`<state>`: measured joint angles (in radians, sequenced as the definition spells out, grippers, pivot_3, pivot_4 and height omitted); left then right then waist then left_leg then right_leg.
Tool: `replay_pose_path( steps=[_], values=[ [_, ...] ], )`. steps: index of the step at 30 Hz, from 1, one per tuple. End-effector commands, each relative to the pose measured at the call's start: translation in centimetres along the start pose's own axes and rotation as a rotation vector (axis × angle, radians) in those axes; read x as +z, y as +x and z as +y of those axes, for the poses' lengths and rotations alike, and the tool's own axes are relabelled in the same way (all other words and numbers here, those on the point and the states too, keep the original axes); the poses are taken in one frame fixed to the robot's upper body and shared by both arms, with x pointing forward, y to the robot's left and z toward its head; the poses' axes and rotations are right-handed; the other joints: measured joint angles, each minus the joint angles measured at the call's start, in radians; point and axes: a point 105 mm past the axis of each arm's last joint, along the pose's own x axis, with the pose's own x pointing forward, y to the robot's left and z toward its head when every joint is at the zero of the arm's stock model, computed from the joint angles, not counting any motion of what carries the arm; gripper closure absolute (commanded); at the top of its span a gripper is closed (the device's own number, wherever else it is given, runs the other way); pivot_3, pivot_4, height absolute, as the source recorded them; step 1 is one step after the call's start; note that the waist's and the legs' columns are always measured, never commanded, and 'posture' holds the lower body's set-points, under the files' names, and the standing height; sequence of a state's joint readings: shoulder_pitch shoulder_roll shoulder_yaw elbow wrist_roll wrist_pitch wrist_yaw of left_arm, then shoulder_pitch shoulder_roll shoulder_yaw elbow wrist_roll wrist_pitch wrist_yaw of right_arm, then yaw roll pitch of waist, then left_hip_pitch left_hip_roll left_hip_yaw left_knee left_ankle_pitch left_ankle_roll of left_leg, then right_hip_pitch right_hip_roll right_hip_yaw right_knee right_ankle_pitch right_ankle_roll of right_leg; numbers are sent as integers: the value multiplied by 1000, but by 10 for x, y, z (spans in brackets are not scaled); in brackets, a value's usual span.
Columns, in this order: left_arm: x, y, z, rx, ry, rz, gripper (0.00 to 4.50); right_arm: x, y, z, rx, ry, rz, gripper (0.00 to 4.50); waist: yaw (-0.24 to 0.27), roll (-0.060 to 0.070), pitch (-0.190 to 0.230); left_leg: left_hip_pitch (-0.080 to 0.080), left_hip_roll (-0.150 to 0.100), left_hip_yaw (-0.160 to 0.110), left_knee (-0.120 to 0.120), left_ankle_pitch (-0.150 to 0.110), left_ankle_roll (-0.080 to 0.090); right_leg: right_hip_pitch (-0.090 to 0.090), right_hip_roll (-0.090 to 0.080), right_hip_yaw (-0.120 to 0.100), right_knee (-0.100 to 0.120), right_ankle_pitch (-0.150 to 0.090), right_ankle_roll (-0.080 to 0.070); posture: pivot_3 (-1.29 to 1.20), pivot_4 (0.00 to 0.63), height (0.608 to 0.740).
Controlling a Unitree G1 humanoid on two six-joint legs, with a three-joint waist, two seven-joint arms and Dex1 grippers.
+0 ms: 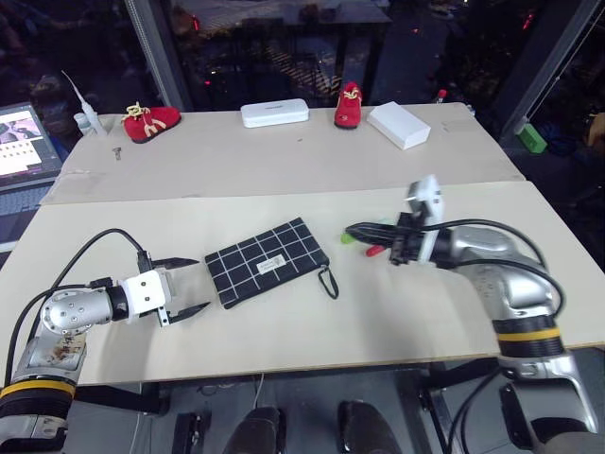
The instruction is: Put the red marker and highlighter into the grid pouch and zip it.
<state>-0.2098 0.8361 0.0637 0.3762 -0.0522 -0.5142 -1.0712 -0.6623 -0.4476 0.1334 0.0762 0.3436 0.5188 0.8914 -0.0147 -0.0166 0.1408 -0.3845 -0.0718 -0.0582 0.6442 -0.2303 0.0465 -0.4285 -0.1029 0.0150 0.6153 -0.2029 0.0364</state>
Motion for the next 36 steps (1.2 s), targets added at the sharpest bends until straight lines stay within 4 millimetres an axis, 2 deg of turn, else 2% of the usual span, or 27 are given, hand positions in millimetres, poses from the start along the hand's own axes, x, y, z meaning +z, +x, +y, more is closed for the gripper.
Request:
replay_pose_path(
  steps=[1,4,8,14,19,22,24,28,31,36],
  values=[
    [12,2,13,-7,107,-18,0,4,43,-8,-127,-104,74,4463,0,0,0,0,0,1,0,0,0,-1,0,0,1,0,0,0,150,740],
    [15,3,14,-10,122,-27,0,3,63,-13,-181,-127,112,4463,1,0,0,-3,-1,3,0,0,-1,-9,-1,-1,10,1,-1,0,150,740],
    [19,3,15,-6,125,-36,0,-10,73,-14,-171,-173,183,4463,1,0,0,-6,-1,2,0,0,-1,-12,-1,-4,13,1,-1,0,150,740],
    [17,-2,14,9,108,-36,0,-32,70,14,20,-204,279,4463,-11,0,0,-6,-1,3,0,-1,-1,-12,0,-4,12,1,-1,0,150,740],
    [17,-1,14,11,101,-40,0,-69,74,29,53,-232,392,4463,-27,0,0,-2,0,4,0,0,-1,-11,1,-3,13,1,-1,0,150,740],
    [17,0,15,7,101,-42,0,-94,71,24,15,-278,485,4463,-31,0,0,3,1,4,0,-1,-1,-8,3,-2,13,0,-1,0,150,740],
    [16,0,15,2,104,-40,0,-101,68,18,-13,-307,518,4463,-30,0,0,6,1,4,0,-1,-2,-6,3,-2,13,0,-1,0,150,740],
    [16,3,15,-14,114,-45,0,-94,67,5,-59,-312,499,4463,-27,0,0,18,2,4,0,-2,-3,6,3,-3,11,0,-1,0,150,740],
    [15,7,6,-71,127,-48,0,-87,68,0,-75,-305,476,4463,-24,-1,0,20,1,4,0,-2,-3,7,3,-3,10,0,-1,0,150,740],
    [13,12,-12,-158,136,-45,0,-83,72,-1,-84,-299,466,4463,-25,-1,0,16,1,4,0,-2,-3,5,3,-2,11,0,-1,0,150,740]
  ],
)
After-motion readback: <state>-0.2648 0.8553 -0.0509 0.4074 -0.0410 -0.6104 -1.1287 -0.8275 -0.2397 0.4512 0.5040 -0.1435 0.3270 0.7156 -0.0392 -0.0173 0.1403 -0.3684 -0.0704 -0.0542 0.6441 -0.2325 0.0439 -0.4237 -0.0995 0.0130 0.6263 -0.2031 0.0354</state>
